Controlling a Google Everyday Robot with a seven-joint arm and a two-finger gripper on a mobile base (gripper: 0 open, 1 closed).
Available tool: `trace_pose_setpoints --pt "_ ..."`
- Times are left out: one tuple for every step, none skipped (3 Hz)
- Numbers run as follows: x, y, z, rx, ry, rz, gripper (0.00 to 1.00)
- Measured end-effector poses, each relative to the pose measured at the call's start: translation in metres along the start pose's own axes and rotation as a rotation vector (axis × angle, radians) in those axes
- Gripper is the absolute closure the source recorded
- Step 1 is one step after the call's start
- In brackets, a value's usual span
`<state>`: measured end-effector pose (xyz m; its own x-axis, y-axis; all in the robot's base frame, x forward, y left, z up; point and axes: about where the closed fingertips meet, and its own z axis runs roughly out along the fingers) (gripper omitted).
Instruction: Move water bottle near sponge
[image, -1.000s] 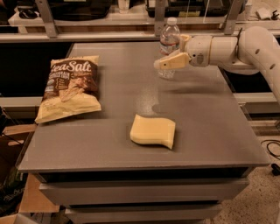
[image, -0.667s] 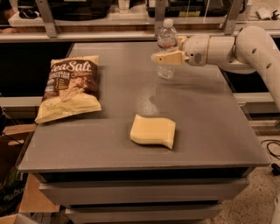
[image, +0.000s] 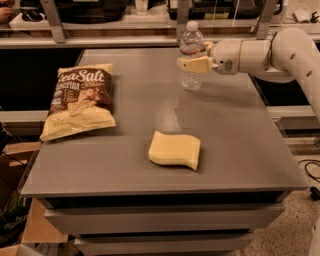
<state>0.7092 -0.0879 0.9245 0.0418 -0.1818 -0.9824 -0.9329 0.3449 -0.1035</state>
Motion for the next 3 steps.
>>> trace_pose_setpoints --pt "-0.007 0.006 -0.005 -0.022 0.033 -0.037 1.00" --pt "-0.017 0.017 -0.010 -0.057 0.088 -0.073 1.00" --pt "-0.025 0.032 -0.018 -0.108 0.102 -0.076 1.00"
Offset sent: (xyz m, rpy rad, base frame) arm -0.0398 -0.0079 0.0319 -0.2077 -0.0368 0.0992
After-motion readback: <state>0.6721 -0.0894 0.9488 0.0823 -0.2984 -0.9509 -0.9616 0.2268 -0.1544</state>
